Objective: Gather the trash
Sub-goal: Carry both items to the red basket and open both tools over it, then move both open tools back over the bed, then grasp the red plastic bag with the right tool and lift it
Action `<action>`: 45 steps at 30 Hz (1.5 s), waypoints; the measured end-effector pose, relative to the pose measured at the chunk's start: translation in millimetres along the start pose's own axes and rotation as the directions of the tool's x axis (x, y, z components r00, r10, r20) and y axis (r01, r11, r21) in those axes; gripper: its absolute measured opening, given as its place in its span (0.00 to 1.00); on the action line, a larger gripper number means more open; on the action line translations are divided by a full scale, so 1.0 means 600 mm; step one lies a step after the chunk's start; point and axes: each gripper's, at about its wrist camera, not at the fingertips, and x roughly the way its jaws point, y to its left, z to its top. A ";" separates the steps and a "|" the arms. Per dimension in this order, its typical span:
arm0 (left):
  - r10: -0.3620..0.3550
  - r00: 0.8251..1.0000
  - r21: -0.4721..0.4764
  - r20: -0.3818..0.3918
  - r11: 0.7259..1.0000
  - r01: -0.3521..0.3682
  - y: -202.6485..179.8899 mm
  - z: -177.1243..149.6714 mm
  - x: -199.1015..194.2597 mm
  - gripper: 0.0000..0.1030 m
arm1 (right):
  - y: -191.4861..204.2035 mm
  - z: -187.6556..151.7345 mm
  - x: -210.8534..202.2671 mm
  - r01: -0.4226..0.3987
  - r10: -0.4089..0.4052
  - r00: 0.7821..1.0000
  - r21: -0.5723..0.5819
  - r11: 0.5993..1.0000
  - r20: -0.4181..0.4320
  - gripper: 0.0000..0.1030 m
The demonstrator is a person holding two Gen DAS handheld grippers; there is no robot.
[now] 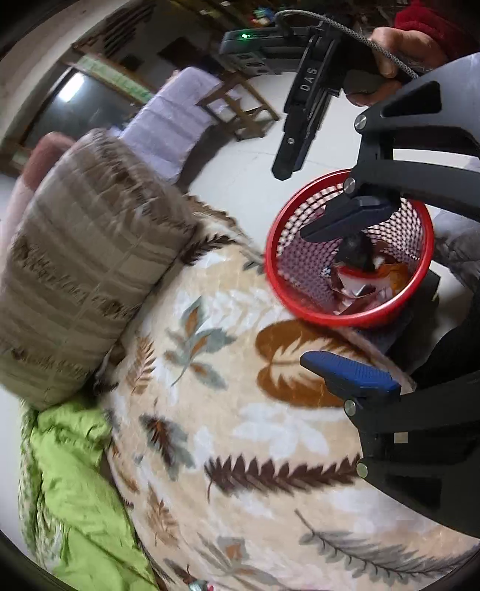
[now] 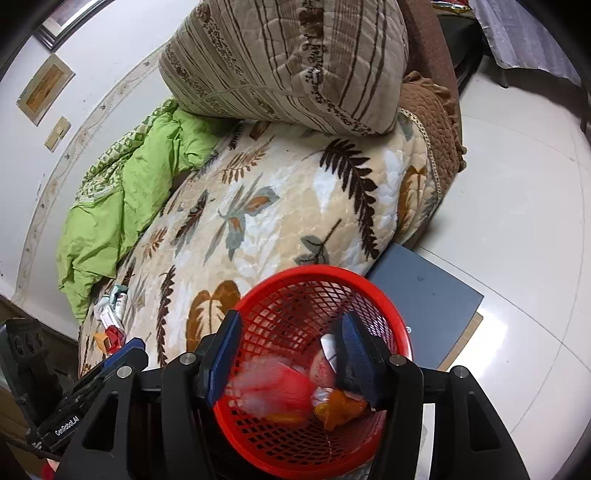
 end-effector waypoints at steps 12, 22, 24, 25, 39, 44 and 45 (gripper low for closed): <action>0.284 0.948 -0.178 0.143 0.950 -0.257 0.165 -0.030 -0.145 0.61 | 0.188 -0.029 0.096 -0.214 0.185 0.972 -0.224 0.951 -0.142 0.58; 0.495 0.863 -0.484 0.098 0.782 -0.394 0.347 -0.110 -0.239 0.61 | 0.363 -0.089 0.186 -0.342 0.232 0.926 -0.398 0.851 -0.299 0.58; 0.528 0.844 -0.526 0.093 0.746 -0.408 0.374 -0.124 -0.258 0.61 | 0.395 -0.098 0.200 -0.367 0.238 0.915 -0.422 0.829 -0.326 0.58; 0.538 0.838 -0.542 0.093 0.733 -0.410 0.384 -0.129 -0.265 0.61 | 0.412 -0.103 0.207 -0.377 0.241 0.911 -0.439 0.816 -0.335 0.58; 0.590 0.803 -0.652 0.078 0.640 -0.407 0.458 -0.164 -0.304 0.61 | 0.597 -0.145 0.342 -0.437 0.211 0.880 -0.553 0.710 -0.426 0.58; 0.585 0.807 -0.662 0.075 0.635 -0.398 0.471 -0.169 -0.307 0.61 | 0.638 -0.159 0.420 -0.433 0.171 0.867 -0.538 0.723 -0.468 0.58; 0.584 0.808 -0.667 0.075 0.632 -0.395 0.474 -0.171 -0.308 0.61 | 0.645 -0.161 0.434 -0.426 0.164 0.869 -0.538 0.727 -0.466 0.58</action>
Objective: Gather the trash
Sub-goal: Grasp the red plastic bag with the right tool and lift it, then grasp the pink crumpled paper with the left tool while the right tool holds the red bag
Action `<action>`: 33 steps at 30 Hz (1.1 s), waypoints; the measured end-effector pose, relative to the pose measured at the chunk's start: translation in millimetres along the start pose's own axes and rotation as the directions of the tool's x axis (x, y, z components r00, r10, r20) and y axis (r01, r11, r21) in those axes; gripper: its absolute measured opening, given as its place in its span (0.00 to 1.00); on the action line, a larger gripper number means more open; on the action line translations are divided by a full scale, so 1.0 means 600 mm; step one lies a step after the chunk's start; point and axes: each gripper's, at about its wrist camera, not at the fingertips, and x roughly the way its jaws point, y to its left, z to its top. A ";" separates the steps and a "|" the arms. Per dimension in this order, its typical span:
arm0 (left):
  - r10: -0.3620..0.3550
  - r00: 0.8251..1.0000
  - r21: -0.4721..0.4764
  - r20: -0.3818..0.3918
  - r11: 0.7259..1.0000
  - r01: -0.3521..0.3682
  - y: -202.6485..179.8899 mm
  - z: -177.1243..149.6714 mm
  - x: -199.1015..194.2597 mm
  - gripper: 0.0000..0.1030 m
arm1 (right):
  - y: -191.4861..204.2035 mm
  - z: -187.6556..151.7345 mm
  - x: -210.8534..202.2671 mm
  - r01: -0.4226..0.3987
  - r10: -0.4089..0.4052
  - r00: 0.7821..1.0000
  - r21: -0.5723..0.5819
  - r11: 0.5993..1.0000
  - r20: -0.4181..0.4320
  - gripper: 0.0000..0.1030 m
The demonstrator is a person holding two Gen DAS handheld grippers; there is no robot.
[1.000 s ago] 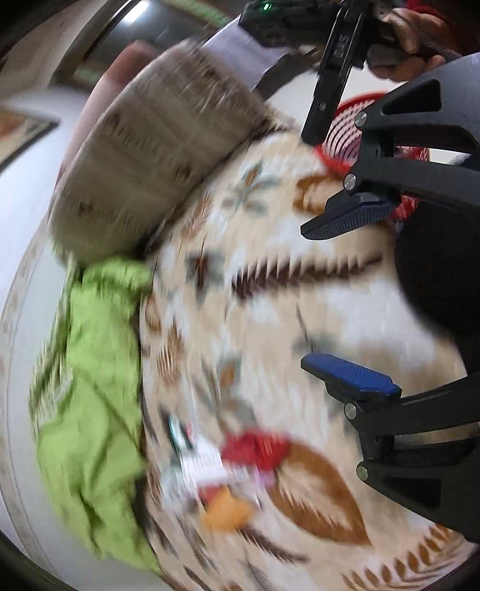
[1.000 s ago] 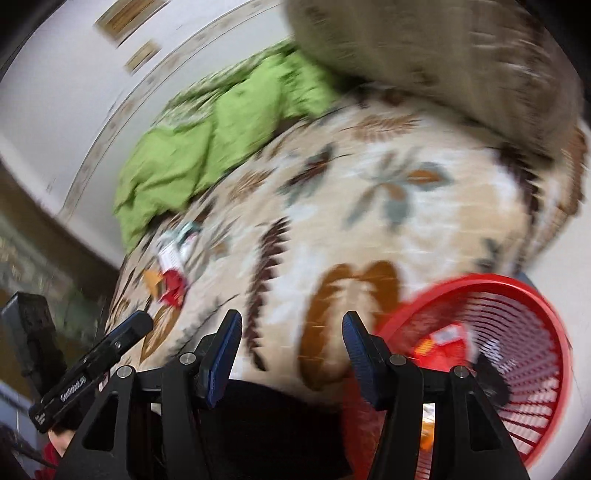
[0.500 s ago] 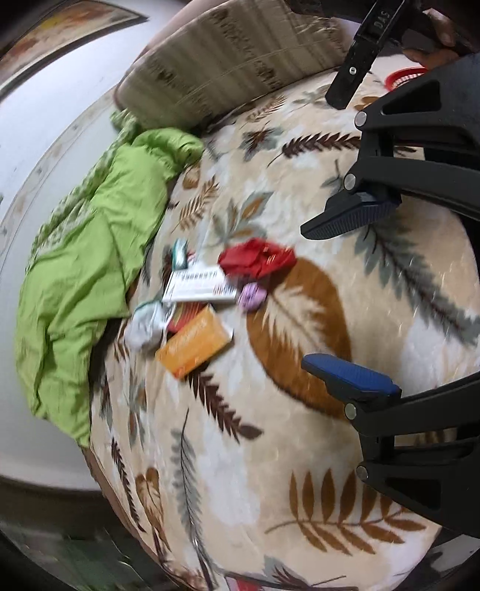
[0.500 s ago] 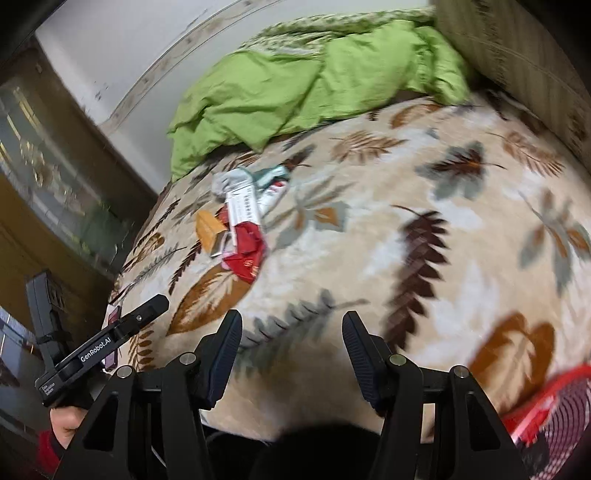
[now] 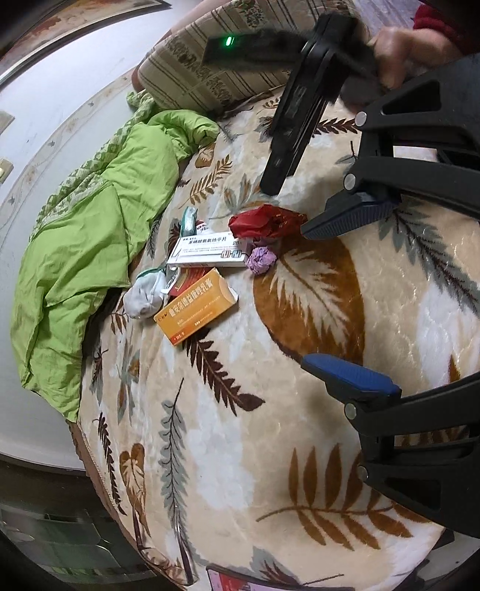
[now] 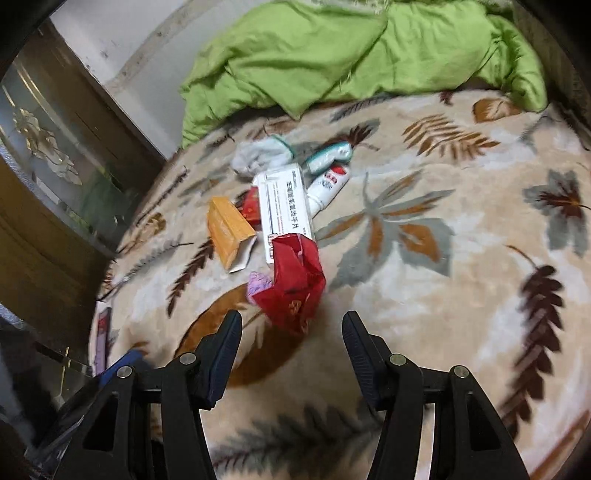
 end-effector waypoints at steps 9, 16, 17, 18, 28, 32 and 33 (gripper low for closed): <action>-0.018 1.000 -0.028 -0.018 0.999 0.018 0.020 0.013 0.017 0.61 | 0.000 0.032 0.098 0.029 -0.028 0.998 0.027 0.999 -0.051 0.58; -0.048 0.998 0.021 -0.040 0.999 0.049 -0.010 0.022 0.046 0.61 | -0.025 0.010 0.048 -0.025 0.022 0.999 0.076 0.997 0.036 0.38; -0.047 0.998 0.028 -0.045 0.998 0.048 -0.017 0.024 0.054 0.61 | -0.028 0.002 0.028 -0.023 0.018 0.998 0.078 0.997 0.059 0.38; -0.040 0.998 0.034 -0.051 0.999 0.042 -0.024 0.026 0.063 0.61 | -0.030 -0.005 0.013 -0.019 0.013 0.997 0.080 0.997 0.079 0.38; -0.006 0.995 0.060 -0.096 0.998 0.012 -0.080 0.051 0.159 0.37 | -0.063 -0.068 -0.075 -0.005 -0.025 0.982 0.159 0.987 0.185 0.38; 0.041 0.992 0.107 -0.115 0.994 -0.028 -0.099 0.057 0.200 0.28 | -0.062 -0.067 -0.068 -0.019 -0.009 0.984 0.154 0.988 0.177 0.38; 0.049 0.992 0.112 -0.119 0.993 -0.036 -0.100 0.057 0.208 0.27 | -0.061 -0.067 -0.067 -0.020 -0.006 0.984 0.150 0.989 0.177 0.38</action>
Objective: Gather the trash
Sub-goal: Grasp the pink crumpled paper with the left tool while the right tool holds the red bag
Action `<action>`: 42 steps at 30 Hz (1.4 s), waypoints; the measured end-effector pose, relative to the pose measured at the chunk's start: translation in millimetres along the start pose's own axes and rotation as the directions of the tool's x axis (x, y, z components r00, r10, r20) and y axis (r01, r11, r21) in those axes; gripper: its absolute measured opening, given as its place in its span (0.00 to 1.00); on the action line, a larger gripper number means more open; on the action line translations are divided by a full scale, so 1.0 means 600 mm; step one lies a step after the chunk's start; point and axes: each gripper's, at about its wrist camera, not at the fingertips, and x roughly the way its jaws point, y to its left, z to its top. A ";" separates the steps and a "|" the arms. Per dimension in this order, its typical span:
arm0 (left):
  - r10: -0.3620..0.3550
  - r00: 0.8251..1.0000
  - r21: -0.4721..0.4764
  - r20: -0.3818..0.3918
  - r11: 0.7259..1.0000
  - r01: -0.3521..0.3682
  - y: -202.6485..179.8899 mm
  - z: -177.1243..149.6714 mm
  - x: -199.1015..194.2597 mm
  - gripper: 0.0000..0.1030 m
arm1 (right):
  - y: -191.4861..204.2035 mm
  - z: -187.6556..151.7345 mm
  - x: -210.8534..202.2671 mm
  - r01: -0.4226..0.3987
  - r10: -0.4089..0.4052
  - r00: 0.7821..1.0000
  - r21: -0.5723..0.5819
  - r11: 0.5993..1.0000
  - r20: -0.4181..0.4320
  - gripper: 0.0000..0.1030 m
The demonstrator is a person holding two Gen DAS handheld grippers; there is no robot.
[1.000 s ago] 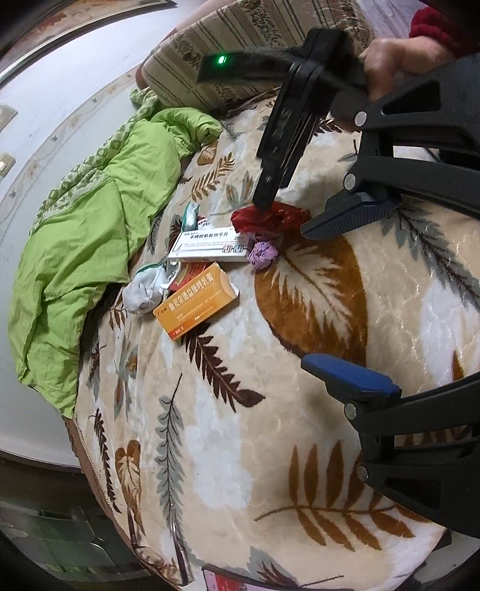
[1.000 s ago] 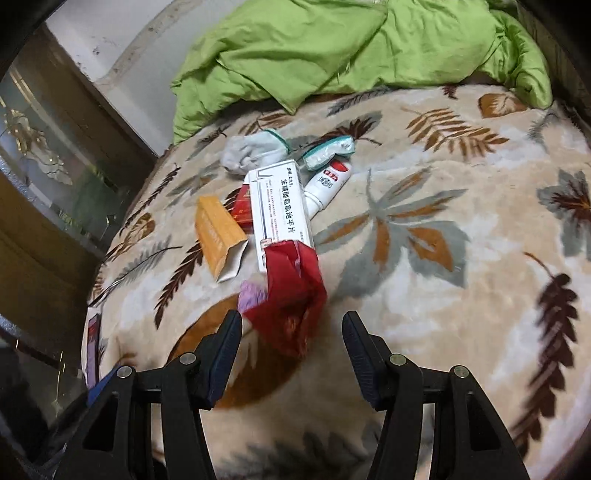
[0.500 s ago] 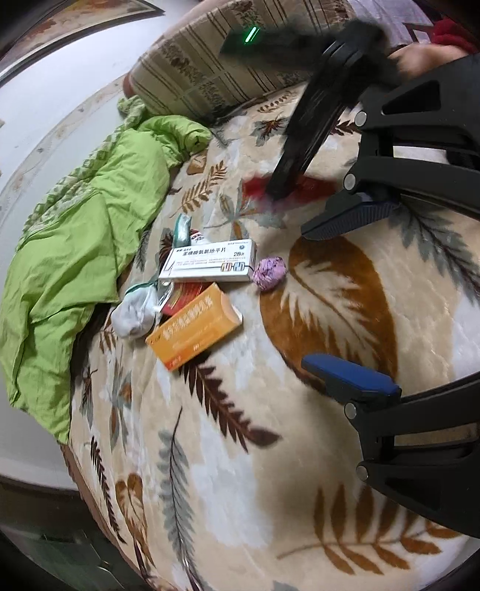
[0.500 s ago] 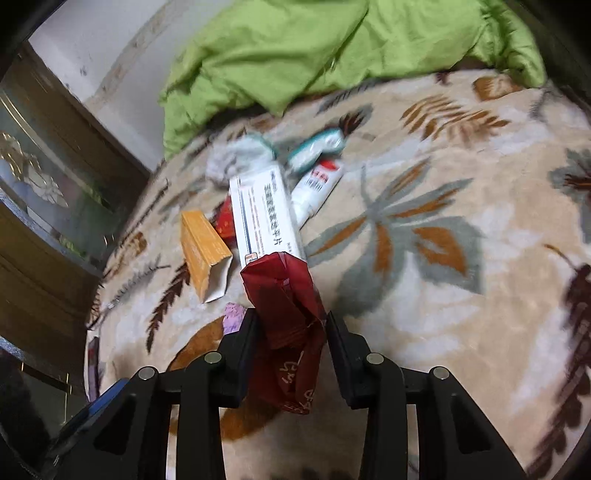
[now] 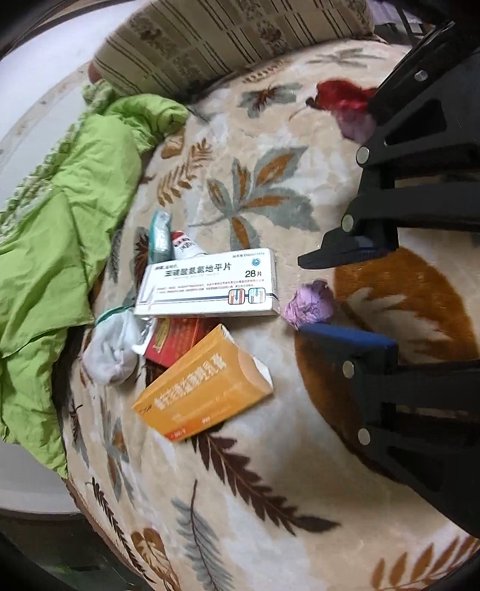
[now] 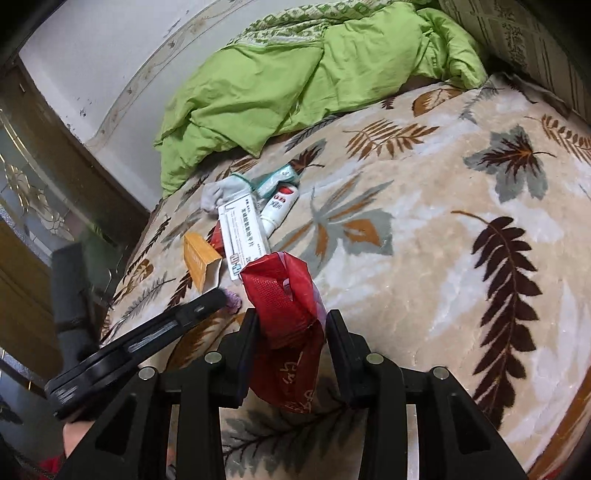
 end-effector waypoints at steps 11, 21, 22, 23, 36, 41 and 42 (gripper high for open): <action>0.007 0.998 0.035 0.063 0.999 -0.009 0.008 -0.027 -0.031 0.22 | 0.003 -0.003 0.004 -0.018 0.018 1.000 -0.009 1.000 -0.004 0.38; -0.065 0.988 0.030 0.143 0.998 0.061 0.045 -0.083 -0.136 0.22 | 0.037 -0.011 0.000 0.042 -0.040 0.999 -0.111 0.993 0.027 0.38; -0.066 0.986 0.025 0.153 0.998 0.063 0.049 -0.088 -0.143 0.22 | 0.042 -0.013 -0.001 0.044 -0.040 0.999 -0.119 0.992 0.034 0.38; -0.064 0.984 0.022 0.167 0.998 0.061 0.054 -0.093 -0.149 0.22 | 0.047 -0.015 -0.001 0.050 -0.045 0.998 -0.131 0.990 0.040 0.38; -0.041 0.978 0.005 0.204 0.999 0.041 0.059 -0.104 -0.146 0.22 | 0.070 -0.028 -0.014 0.024 -0.008 0.996 -0.180 0.983 0.087 0.38; -0.039 0.978 0.016 0.206 0.999 0.036 0.060 -0.102 -0.142 0.22 | 0.070 -0.027 -0.016 0.022 -0.007 0.996 -0.182 0.983 0.087 0.38; -0.039 0.978 0.012 0.206 0.999 0.037 0.058 -0.103 -0.143 0.22 | 0.071 -0.028 -0.016 0.023 -0.007 0.996 -0.184 0.983 0.085 0.38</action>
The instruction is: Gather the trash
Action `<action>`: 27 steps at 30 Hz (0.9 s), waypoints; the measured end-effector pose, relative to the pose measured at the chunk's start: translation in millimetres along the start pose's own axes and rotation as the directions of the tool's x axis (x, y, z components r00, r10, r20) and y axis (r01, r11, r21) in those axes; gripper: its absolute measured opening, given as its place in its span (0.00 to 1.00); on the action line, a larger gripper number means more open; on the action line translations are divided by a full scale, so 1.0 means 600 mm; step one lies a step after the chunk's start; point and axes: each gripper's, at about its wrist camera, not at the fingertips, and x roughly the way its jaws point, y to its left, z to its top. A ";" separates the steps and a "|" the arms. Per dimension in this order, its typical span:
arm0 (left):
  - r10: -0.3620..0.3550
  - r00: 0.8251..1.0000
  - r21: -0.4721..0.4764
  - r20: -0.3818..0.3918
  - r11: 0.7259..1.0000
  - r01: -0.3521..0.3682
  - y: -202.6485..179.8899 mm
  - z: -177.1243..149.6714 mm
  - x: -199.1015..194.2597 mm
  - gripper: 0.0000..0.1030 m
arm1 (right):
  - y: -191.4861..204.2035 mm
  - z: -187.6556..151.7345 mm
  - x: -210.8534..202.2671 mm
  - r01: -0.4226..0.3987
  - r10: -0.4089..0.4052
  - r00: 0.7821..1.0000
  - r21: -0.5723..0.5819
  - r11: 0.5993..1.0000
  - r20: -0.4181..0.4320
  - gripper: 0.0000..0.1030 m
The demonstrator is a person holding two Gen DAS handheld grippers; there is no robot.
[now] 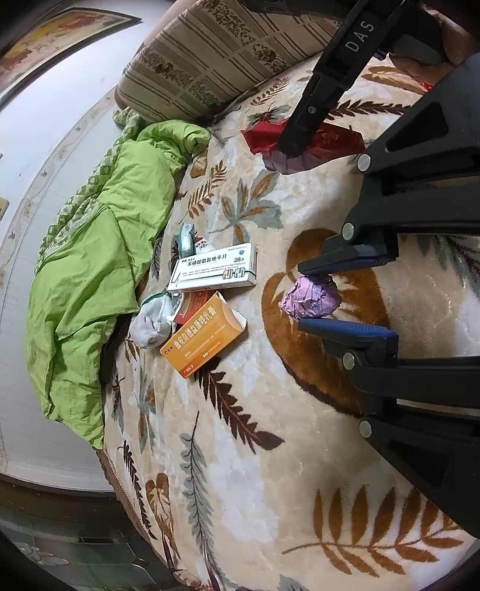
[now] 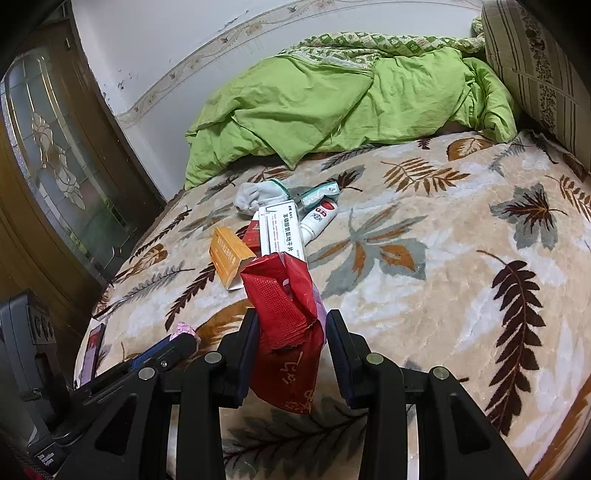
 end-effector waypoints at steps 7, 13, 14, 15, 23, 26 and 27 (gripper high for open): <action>-0.001 1.000 -0.006 0.001 1.000 0.001 0.001 0.000 0.001 0.22 | 0.002 -0.001 0.000 0.000 0.000 1.000 -0.005 1.000 -0.005 0.38; -0.004 1.000 -0.008 0.000 1.000 0.004 0.000 0.000 0.002 0.22 | 0.002 -0.001 0.002 0.000 0.000 1.000 -0.001 1.000 -0.009 0.38; -0.005 1.000 -0.010 -0.001 1.000 0.005 0.000 0.000 0.003 0.22 | 0.003 -0.001 0.002 0.000 0.000 1.000 -0.002 1.000 -0.010 0.38; -0.003 1.000 -0.008 0.001 1.000 0.003 0.001 0.000 0.001 0.22 | 0.002 -0.001 0.003 -0.001 0.001 1.000 -0.001 1.000 -0.011 0.38; -0.004 1.000 -0.007 0.000 1.000 0.004 0.001 0.000 0.002 0.22 | -0.001 0.000 0.005 -0.004 0.004 1.000 0.004 1.000 -0.018 0.38; -0.002 1.000 -0.007 0.001 1.000 0.002 0.000 0.001 0.003 0.22 | -0.001 0.000 0.006 -0.005 0.006 1.000 0.007 1.000 -0.018 0.38; -0.003 1.000 -0.008 0.001 1.000 0.003 0.001 0.000 0.002 0.22 | -0.002 0.000 0.006 -0.006 0.006 1.000 0.007 1.000 -0.018 0.38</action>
